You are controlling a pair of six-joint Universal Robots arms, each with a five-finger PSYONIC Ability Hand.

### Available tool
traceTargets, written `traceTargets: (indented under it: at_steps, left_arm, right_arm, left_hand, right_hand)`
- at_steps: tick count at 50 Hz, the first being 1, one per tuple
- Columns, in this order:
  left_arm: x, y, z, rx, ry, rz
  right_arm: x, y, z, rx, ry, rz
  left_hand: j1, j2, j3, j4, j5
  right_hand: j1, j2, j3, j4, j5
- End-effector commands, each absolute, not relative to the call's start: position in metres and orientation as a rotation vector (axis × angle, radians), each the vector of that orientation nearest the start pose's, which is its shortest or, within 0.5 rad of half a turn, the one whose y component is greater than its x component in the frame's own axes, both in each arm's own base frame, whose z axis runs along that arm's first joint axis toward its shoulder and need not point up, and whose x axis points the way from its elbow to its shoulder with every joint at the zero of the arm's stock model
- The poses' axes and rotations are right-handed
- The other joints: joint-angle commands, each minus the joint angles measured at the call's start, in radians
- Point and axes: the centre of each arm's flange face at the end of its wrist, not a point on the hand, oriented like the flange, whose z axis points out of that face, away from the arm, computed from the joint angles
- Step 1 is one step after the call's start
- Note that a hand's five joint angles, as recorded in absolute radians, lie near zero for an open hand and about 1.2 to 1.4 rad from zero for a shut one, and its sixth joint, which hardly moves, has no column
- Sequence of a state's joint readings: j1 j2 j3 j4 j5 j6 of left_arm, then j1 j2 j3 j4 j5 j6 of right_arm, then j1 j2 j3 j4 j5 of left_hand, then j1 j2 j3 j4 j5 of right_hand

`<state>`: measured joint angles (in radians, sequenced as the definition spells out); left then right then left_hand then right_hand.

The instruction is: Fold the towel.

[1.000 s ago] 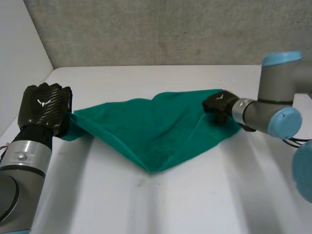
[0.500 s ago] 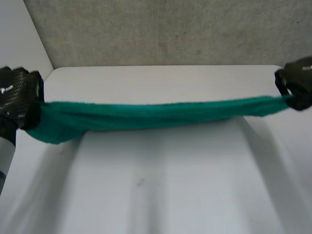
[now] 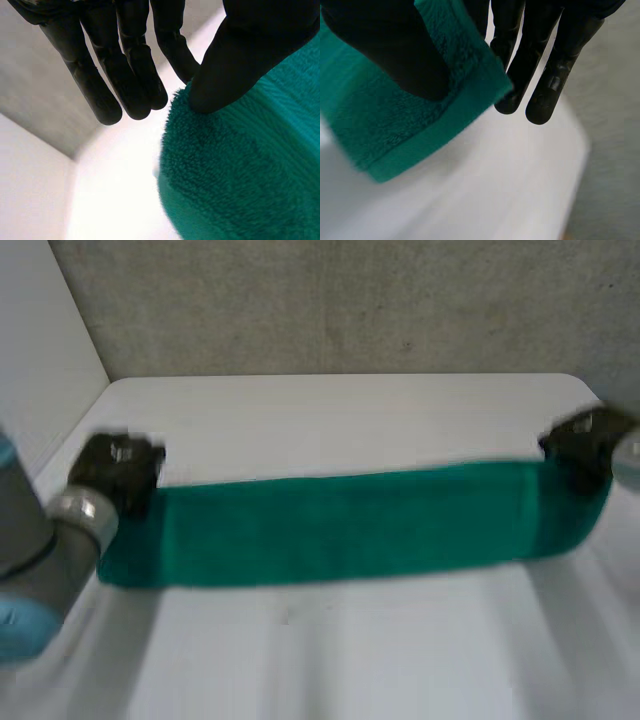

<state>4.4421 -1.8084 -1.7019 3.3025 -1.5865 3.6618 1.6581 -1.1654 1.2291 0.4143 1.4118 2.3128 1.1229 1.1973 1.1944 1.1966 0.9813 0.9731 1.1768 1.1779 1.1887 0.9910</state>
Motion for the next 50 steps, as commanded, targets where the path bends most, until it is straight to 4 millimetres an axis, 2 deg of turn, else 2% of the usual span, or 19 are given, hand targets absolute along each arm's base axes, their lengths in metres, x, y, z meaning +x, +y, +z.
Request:
traceTargets:
  at_steps: [1,3,4,6,7,8,12,15,17,18,20,28,30,33,34,38,42,45,50]
  left_arm:
    - [-0.242,-0.354,0.336,0.709,1.538,-2.301]
    - [-0.244,-0.359,0.374,0.615,1.372,-2.426]
    - [-0.246,-0.358,0.406,0.521,1.207,-2.543]
    - [-0.243,-0.357,0.429,0.424,1.067,-2.64]
    - [-0.243,-0.354,0.439,0.385,1.006,-2.687]
    - [-0.241,-0.347,0.456,0.32,0.901,-2.765]
    - [-0.236,-0.341,0.461,0.271,0.876,-2.832]
    - [-0.236,-0.346,0.425,0.316,1.052,-2.805]
    - [-0.236,-0.347,0.416,0.327,1.093,-2.794]
    - [-0.236,-0.349,0.399,0.344,1.169,-2.771]
    - [-0.233,-0.35,0.367,0.371,1.298,-2.723]
    - [-0.226,-0.343,0.267,0.47,1.661,-2.539]
    - [-0.228,-0.342,0.233,0.518,1.756,-2.472]
    - [-0.23,-0.34,0.214,0.551,1.808,-2.432]
    - [-0.23,-0.337,0.192,0.577,1.881,-2.375]
    - [-0.228,-0.33,0.169,0.611,1.961,-2.297]
    - [-0.219,-0.311,0.146,0.665,2.066,-2.15]
    - [-0.216,-0.294,0.139,0.741,2.107,-2.036]
    - [-0.197,-0.243,0.151,0.949,2.177,-1.708]
  right_arm:
    - [0.2,-0.392,0.362,-1.01,2.136,-2.536]
    - [0.2,-0.397,0.409,-0.794,1.869,-2.789]
    - [0.2,-0.398,0.422,-0.73,1.778,-2.851]
    - [0.2,-0.399,0.432,-0.669,1.696,-2.897]
    - [0.198,-0.395,0.454,-0.531,1.497,-2.981]
    - [0.197,-0.392,0.461,-0.502,1.443,-2.995]
    - [0.194,-0.378,0.469,-0.488,1.404,-2.998]
    - [0.198,-0.377,0.442,-0.574,1.509,-2.899]
    - [0.2,-0.379,0.432,-0.597,1.539,-2.869]
    - [0.204,-0.38,0.409,-0.662,1.606,-2.786]
    - [0.204,-0.381,0.402,-0.684,1.626,-2.761]
    - [0.21,-0.379,0.31,-0.836,1.904,-2.426]
    - [0.21,-0.382,0.271,-0.881,2.021,-2.309]
    - [0.211,-0.382,0.221,-0.976,2.161,-2.163]
    - [0.21,-0.381,0.21,-1.003,2.199,-2.124]
    - [0.205,-0.371,0.175,-1.133,2.348,-1.94]
    - [0.199,-0.355,0.166,-1.208,2.476,-1.769]
    - [0.192,-0.336,0.174,-1.235,2.574,-1.649]
    - [0.178,-0.306,0.196,-1.374,2.627,-1.552]
  left_hand:
    - [0.273,0.199,0.202,0.2,0.24]
    - [0.273,0.199,0.202,0.2,0.24]
    - [0.273,0.199,0.202,0.2,0.24]
    - [0.273,0.199,0.202,0.2,0.24]
    - [0.273,0.199,0.202,0.2,0.24]
    - [0.273,0.199,0.202,0.2,0.24]
    - [0.273,0.199,0.202,0.2,0.24]
    - [0.273,0.199,0.202,0.2,0.24]
    - [0.273,0.199,0.202,0.2,0.24]
    - [0.273,0.199,0.202,0.2,0.24]
    - [0.273,0.199,0.202,0.2,0.24]
    - [0.273,0.199,0.202,0.2,0.24]
    - [0.273,0.199,0.202,0.2,0.24]
    - [0.273,0.199,0.202,0.2,0.24]
    - [0.273,0.199,0.202,0.2,0.24]
    - [0.273,0.199,0.202,0.2,0.24]
    - [0.273,0.199,0.202,0.2,0.24]
    - [0.273,0.199,0.202,0.2,0.24]
    - [0.273,0.199,0.202,0.2,0.24]
  right_hand:
    - [0.423,0.219,0.218,0.208,0.231]
    - [0.423,0.219,0.218,0.208,0.231]
    - [0.423,0.219,0.218,0.208,0.231]
    - [0.423,0.219,0.218,0.208,0.231]
    - [0.423,0.219,0.218,0.208,0.231]
    - [0.423,0.219,0.218,0.208,0.231]
    - [0.423,0.219,0.218,0.208,0.231]
    - [0.423,0.219,0.218,0.208,0.231]
    - [0.423,0.219,0.218,0.208,0.231]
    - [0.423,0.219,0.218,0.208,0.231]
    - [0.423,0.219,0.218,0.208,0.231]
    - [0.423,0.219,0.218,0.208,0.231]
    - [0.423,0.219,0.218,0.208,0.231]
    - [0.423,0.219,0.218,0.208,0.231]
    - [0.423,0.219,0.218,0.208,0.231]
    - [0.423,0.219,0.218,0.208,0.231]
    - [0.423,0.219,0.218,0.208,0.231]
    - [0.423,0.219,0.218,0.208,0.231]
    - [0.423,0.219,0.218,0.208,0.231]
